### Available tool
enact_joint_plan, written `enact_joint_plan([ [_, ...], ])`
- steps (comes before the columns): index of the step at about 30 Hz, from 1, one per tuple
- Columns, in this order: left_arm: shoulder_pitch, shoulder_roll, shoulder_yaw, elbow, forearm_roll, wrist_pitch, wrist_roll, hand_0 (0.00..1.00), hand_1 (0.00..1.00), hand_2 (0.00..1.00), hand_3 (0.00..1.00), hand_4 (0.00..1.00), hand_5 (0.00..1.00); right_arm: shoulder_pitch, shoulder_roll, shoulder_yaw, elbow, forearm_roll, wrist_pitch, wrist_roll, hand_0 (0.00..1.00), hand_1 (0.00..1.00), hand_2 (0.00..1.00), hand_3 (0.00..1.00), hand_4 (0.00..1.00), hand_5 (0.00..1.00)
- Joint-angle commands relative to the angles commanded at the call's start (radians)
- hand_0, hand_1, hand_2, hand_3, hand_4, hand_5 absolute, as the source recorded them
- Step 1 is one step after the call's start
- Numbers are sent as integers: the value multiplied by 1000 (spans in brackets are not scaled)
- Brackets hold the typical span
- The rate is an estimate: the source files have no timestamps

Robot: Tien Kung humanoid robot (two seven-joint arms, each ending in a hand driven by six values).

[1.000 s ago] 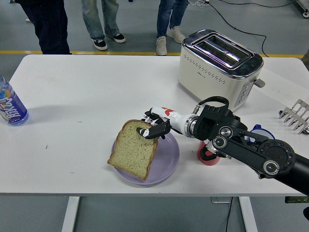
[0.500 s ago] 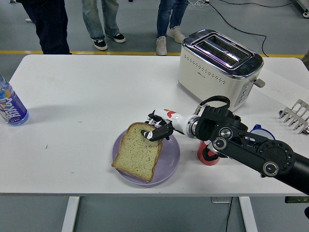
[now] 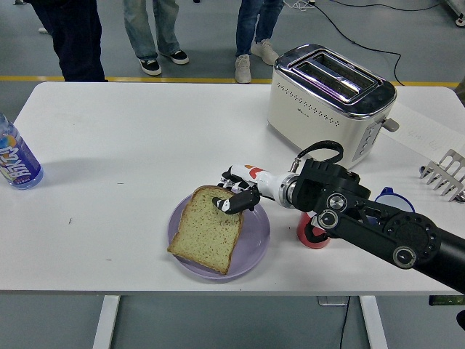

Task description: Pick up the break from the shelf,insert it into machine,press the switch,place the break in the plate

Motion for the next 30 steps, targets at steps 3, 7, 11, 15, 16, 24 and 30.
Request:
enact_joint_plan([
  [3, 0, 0, 0, 0, 0, 0, 0, 332, 439, 586, 722, 588, 998, 0, 0, -2, 3, -29, 8, 6, 221, 340, 515, 555, 548, 15],
  [7, 0, 0, 0, 0, 1, 0, 0, 333, 438, 586, 722, 589, 998, -2, 0, 3, 4, -54, 20, 9, 303, 372, 523, 574, 592, 70],
  [11, 0, 0, 0, 0, 1, 0, 0, 333, 438, 586, 722, 589, 998, -3, -1, 8, 4, -73, 34, 11, 303, 372, 523, 574, 592, 70],
  [15, 0, 0, 2, 0, -2, 0, 0, 332, 438, 586, 721, 590, 998, -2, -3, 10, 7, -99, 48, 13, 440, 461, 576, 628, 629, 124],
  [16, 0, 0, 2, 0, -2, 0, 0, 332, 438, 586, 721, 590, 998, -2, -3, 10, 8, -102, 49, 13, 440, 461, 576, 628, 629, 124],
  [24, -2, 0, 4, 0, -4, 0, -1, 332, 438, 584, 720, 591, 998, -1, -6, 14, 14, -127, 49, 12, 625, 584, 636, 679, 636, 141],
  [30, 0, -1, 2, 0, -3, 1, -1, 332, 436, 584, 719, 593, 998, -1, -8, 16, 19, -145, 48, 11, 746, 704, 695, 715, 646, 142],
])
